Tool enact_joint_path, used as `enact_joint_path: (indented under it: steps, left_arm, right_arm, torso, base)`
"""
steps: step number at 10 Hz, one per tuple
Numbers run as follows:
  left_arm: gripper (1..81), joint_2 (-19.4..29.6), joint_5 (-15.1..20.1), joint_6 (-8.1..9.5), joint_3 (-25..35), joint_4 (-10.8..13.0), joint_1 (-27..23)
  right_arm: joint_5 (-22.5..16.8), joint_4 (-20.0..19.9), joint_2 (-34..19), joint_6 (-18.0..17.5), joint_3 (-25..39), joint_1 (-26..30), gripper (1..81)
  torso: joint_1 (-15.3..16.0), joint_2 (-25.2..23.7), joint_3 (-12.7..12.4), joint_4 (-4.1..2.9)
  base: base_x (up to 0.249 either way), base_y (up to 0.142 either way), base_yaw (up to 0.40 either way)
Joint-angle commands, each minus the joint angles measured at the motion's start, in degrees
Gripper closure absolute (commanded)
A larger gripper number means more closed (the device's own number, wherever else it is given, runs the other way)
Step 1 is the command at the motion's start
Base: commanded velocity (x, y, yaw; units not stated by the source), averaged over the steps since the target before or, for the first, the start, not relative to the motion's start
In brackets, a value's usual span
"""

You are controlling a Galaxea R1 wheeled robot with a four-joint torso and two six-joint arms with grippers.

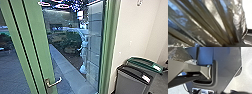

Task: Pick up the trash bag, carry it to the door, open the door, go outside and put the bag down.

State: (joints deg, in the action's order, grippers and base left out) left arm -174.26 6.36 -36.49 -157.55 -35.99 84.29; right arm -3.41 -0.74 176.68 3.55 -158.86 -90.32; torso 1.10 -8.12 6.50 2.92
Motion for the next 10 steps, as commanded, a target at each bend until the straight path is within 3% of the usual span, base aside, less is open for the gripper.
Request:
enact_joint_path:
  steps: [1, 10]
  left_arm:
    - [81.1, 0.05, 4.53, -0.6, 0.22, 0.3, -3.11]
    - [81.1, -0.03, 4.45, -0.52, 0.22, 0.13, -3.03]
  right_arm:
    - [-3.44, 0.39, 0.45, 0.06, 0.31, 2.55, 1.0]
    - [-3.44, -0.14, 0.45, -0.03, 0.31, 2.55, 1.0]
  torso:
    - [0.0, 0.0, 0.0, 0.0]
    - [0.0, 0.0, 0.0, 0.0]
  base:
    - [0.077, 0.0, 0.0]
    - [0.0, 0.0, 0.0]
